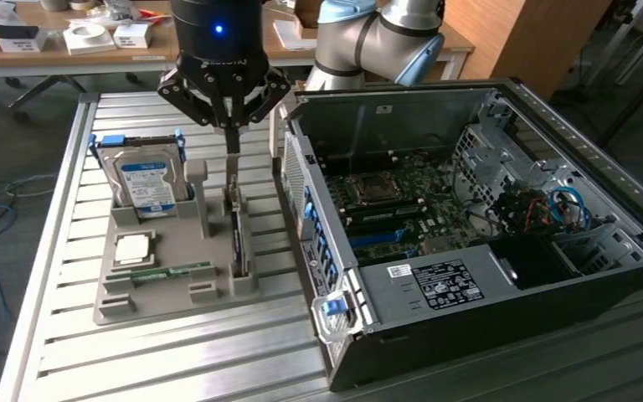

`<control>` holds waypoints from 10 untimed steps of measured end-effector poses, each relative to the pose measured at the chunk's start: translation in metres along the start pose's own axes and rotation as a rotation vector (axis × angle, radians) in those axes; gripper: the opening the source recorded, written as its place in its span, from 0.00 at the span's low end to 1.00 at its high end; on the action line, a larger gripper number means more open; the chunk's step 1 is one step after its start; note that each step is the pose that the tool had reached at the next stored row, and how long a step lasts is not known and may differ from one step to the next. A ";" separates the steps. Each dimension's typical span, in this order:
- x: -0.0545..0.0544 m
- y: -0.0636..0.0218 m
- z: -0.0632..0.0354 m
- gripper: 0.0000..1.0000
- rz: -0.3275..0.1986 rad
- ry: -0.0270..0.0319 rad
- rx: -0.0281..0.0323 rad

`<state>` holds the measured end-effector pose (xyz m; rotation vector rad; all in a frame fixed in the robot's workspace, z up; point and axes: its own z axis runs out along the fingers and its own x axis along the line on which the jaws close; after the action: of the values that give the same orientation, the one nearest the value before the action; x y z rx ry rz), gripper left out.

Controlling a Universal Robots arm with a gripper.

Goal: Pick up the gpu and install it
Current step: 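Pick up the gpu and move the gpu toward the slot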

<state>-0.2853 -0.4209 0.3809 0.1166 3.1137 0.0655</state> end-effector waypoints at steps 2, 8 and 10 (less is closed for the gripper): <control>0.000 0.0000 0.0000 0.11 0.000 0.0000 0.0001; 0.000 0.0000 0.0000 0.11 0.000 0.0000 0.0001; 0.000 0.0000 0.0000 0.11 0.000 0.0000 0.0001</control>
<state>-0.2853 -0.4209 0.3809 0.1166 3.1136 0.0654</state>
